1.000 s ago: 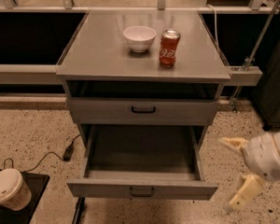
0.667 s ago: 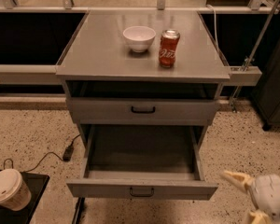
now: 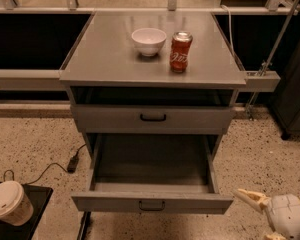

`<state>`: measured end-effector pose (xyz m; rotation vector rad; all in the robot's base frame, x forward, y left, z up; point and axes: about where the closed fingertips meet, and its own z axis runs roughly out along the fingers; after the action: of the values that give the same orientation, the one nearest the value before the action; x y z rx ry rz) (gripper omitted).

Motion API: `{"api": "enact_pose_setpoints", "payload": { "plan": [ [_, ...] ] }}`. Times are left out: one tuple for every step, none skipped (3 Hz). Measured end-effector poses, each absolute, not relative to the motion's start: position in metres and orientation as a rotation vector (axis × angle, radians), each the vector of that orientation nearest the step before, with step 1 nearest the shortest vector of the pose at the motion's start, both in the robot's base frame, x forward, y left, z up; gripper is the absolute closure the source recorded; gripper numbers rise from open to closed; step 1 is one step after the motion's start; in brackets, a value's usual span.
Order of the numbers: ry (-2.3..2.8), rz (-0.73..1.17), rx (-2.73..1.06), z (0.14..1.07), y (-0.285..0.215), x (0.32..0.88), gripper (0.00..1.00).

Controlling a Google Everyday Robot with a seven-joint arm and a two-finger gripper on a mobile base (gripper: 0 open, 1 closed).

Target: Close middle drawer

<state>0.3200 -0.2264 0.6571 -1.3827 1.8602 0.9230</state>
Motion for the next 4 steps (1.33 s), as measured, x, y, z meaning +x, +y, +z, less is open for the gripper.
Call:
{"api": "enact_pose_setpoints", "payload": {
  "plan": [
    [1.858, 0.78, -1.46, 0.643, -0.225, 0.285, 0.0],
    [1.94, 0.809, -1.447, 0.575, -0.219, 0.231, 0.0],
    [1.995, 0.992, -1.375, 0.505, -0.207, 0.216, 0.0],
    [1.979, 1.175, -1.276, 0.46, -0.184, 0.253, 0.0]
  ]
}}
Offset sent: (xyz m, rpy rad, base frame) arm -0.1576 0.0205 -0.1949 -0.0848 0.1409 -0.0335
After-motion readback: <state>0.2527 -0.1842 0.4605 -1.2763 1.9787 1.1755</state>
